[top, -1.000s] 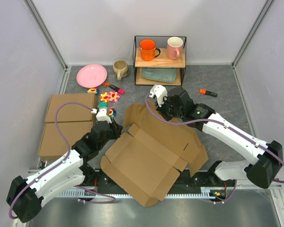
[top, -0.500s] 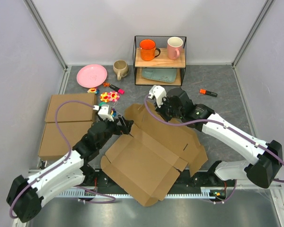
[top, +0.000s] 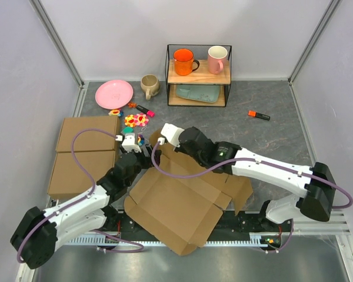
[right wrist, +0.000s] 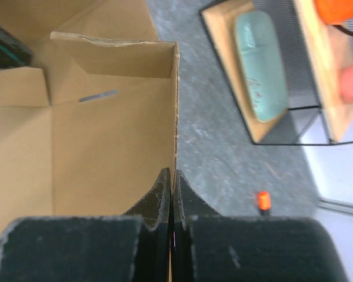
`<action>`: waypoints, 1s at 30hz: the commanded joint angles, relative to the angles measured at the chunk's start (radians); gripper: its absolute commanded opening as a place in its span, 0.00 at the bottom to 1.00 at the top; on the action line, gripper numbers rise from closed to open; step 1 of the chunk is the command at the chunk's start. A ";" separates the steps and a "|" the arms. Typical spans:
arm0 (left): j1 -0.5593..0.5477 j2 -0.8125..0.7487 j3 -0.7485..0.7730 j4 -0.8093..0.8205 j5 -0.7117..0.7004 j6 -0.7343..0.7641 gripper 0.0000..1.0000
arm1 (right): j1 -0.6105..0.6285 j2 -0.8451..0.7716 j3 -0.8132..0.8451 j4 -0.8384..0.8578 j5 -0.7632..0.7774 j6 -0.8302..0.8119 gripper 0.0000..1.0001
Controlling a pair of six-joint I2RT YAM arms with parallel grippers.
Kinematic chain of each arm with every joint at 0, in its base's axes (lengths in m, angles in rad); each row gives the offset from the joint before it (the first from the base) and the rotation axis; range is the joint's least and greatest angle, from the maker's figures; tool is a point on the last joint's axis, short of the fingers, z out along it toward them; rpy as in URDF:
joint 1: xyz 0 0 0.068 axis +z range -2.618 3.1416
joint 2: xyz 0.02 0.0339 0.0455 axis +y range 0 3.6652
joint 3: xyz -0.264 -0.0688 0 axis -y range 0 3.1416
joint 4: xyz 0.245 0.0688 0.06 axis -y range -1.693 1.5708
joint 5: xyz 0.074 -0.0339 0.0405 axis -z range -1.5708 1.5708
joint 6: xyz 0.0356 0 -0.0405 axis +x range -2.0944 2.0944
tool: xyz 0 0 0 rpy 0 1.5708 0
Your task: Fold the paper box
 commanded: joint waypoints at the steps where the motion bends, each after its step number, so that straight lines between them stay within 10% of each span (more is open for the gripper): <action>1: 0.000 0.081 -0.016 0.182 -0.100 -0.083 0.92 | 0.045 0.026 -0.030 0.159 0.363 -0.207 0.00; 13: 0.001 0.175 0.012 0.310 -0.129 -0.064 0.93 | 0.099 0.049 -0.165 0.492 0.550 -0.523 0.00; 30: 0.035 0.524 0.110 0.687 0.070 0.150 0.96 | 0.093 0.078 -0.259 0.518 0.519 -0.422 0.00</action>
